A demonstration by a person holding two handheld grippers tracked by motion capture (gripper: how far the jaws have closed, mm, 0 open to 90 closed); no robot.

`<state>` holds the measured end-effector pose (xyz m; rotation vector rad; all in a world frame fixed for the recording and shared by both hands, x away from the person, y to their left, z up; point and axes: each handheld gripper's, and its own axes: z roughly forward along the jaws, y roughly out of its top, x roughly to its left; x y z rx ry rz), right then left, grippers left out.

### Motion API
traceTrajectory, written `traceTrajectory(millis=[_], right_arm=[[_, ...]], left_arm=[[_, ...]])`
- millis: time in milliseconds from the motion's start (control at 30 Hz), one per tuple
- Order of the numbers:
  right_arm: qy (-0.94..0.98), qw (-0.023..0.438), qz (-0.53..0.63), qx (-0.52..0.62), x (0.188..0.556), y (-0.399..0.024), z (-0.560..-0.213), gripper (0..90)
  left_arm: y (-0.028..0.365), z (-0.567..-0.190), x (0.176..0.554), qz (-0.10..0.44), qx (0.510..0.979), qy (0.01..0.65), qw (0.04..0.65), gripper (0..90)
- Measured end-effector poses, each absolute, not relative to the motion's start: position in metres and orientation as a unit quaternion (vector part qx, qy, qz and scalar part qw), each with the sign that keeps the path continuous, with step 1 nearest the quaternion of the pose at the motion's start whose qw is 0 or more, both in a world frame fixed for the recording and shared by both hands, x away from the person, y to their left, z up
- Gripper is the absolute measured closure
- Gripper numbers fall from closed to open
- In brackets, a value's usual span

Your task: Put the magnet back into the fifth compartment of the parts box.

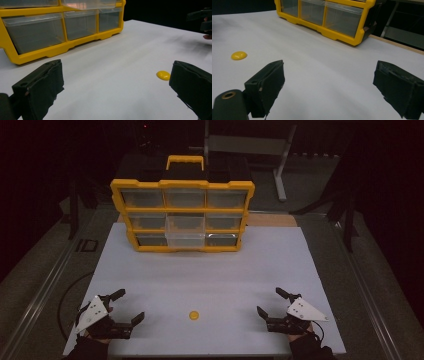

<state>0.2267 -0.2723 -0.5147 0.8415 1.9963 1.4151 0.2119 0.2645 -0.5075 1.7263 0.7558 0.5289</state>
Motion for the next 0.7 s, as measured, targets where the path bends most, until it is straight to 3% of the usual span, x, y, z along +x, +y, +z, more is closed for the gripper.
traceTrajectory(millis=[700], right_arm=[[0.739, 0.272, 0.529, 0.316, 0.227, -0.273, -0.514, 10.0]], left_arm=[[0.239, -0.454, 0.224, 0.215, 0.751, 0.272, 0.561, 0.0]])
